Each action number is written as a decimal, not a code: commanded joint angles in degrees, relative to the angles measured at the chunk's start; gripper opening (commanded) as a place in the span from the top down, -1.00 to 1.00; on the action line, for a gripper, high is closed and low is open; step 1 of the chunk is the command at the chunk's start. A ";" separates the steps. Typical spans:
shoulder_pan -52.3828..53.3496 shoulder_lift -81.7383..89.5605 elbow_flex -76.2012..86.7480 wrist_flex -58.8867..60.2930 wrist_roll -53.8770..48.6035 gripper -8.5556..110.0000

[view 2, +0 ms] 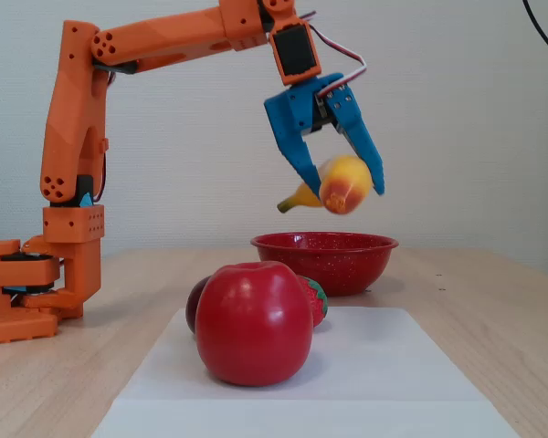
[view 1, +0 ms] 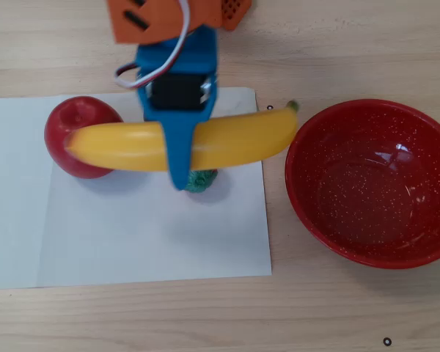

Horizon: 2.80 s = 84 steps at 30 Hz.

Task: Grasp the banana and put it in the red bowl

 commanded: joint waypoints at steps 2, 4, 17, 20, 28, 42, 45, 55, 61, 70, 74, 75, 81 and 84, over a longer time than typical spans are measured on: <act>5.80 11.78 -3.43 2.20 -2.20 0.85; 8.70 12.92 -3.43 2.99 -3.16 0.85; 25.40 9.49 -5.89 1.93 -7.65 0.85; 28.12 7.65 -5.27 -1.05 -7.65 0.85; 32.26 5.19 3.08 -14.68 -7.73 0.79; 33.75 4.75 13.45 -17.31 -4.04 0.08; 33.22 5.01 11.34 -16.08 -4.75 0.21; 29.44 7.03 1.23 -4.13 -6.24 0.85; 25.84 10.37 -2.55 1.49 -5.89 0.85; 19.34 22.06 1.93 5.54 -4.48 0.85; 15.64 29.09 6.86 5.89 -5.89 0.85; 14.85 30.41 7.65 6.50 -5.98 0.85; 10.02 42.80 21.01 2.81 -5.63 0.85; 8.35 50.10 29.79 -1.49 -4.57 0.85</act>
